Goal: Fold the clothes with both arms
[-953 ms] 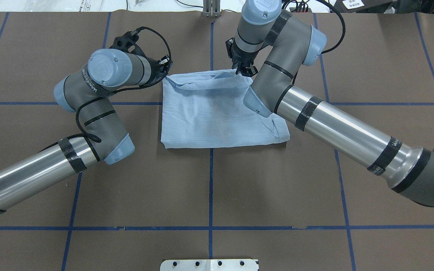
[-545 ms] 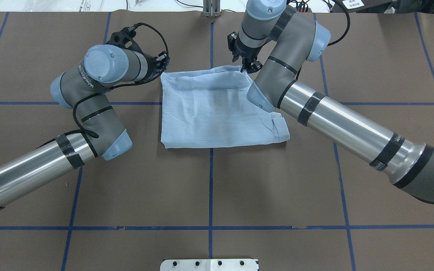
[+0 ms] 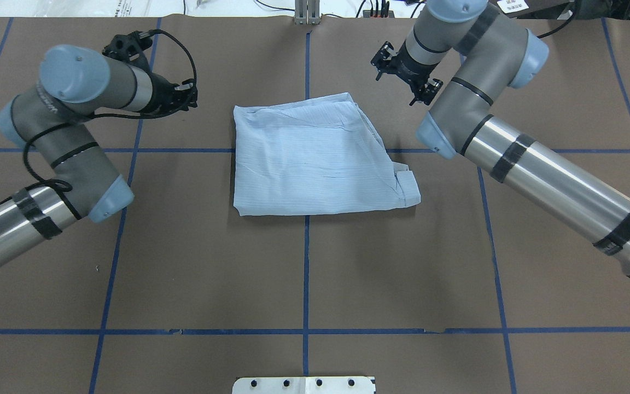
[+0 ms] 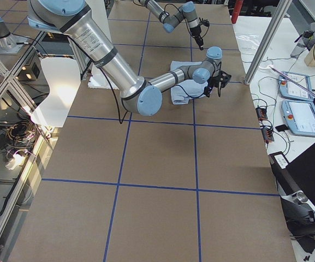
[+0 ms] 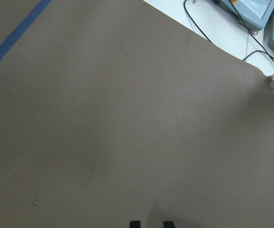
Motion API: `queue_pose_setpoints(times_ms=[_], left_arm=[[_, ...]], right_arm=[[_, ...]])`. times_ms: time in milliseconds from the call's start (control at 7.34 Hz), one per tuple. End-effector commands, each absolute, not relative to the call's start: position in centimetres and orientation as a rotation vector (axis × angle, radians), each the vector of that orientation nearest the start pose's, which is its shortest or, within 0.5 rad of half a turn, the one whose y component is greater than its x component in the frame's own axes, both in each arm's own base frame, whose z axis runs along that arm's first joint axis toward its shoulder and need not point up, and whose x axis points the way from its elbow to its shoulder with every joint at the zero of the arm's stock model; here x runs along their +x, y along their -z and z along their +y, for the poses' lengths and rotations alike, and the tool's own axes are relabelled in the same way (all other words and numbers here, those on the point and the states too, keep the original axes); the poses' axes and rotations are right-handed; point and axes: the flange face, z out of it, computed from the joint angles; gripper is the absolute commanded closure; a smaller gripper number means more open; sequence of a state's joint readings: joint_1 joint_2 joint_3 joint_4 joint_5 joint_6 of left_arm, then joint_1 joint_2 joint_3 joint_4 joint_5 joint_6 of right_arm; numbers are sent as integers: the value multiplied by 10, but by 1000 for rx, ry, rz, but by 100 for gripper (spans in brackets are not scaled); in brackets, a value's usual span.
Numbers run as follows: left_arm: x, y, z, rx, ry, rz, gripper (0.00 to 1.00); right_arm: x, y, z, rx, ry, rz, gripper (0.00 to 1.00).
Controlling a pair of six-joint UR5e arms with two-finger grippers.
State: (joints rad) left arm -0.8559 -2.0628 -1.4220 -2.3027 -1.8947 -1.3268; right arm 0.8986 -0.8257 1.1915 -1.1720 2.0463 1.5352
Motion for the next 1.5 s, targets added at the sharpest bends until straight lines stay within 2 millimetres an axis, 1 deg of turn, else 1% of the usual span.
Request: queue_pose_setpoints(times_ms=[0, 136, 272, 408, 545, 681, 817, 953, 1089, 1225, 1362], left_arm=[[274, -414, -580, 351, 112, 1047, 53], [238, -444, -579, 390, 35, 1002, 45], [191, -476, -571, 423, -31, 959, 0], [134, -504, -569, 471, -121, 926, 0], [90, -536, -549, 486, -200, 917, 0], [71, -553, -532, 483, -225, 915, 0], [67, -569, -522, 445, -206, 908, 0], [39, -561, -517, 440, -153, 904, 0], [17, -567, -493, 455, -142, 890, 0], [-14, -569, -466, 483, -118, 863, 0], [-36, -576, -456, 499, -97, 843, 0]], right_arm=[[-323, -392, -650, 33, -455, -816, 0], [-288, -408, -626, 61, -358, -774, 0], [-251, -426, -596, 84, -290, -745, 0], [-210, -452, -567, 97, -245, -713, 0], [-181, -474, -555, 79, -215, -718, 0], [-160, -502, -544, 56, -193, -709, 0], [-149, -516, -532, 53, -178, -698, 0], [-134, -506, -513, 76, -168, -709, 0], [-119, -530, -488, 63, -125, -695, 0], [-104, -543, -467, 55, -85, -695, 0], [-81, -553, -458, 44, -83, -717, 0]])
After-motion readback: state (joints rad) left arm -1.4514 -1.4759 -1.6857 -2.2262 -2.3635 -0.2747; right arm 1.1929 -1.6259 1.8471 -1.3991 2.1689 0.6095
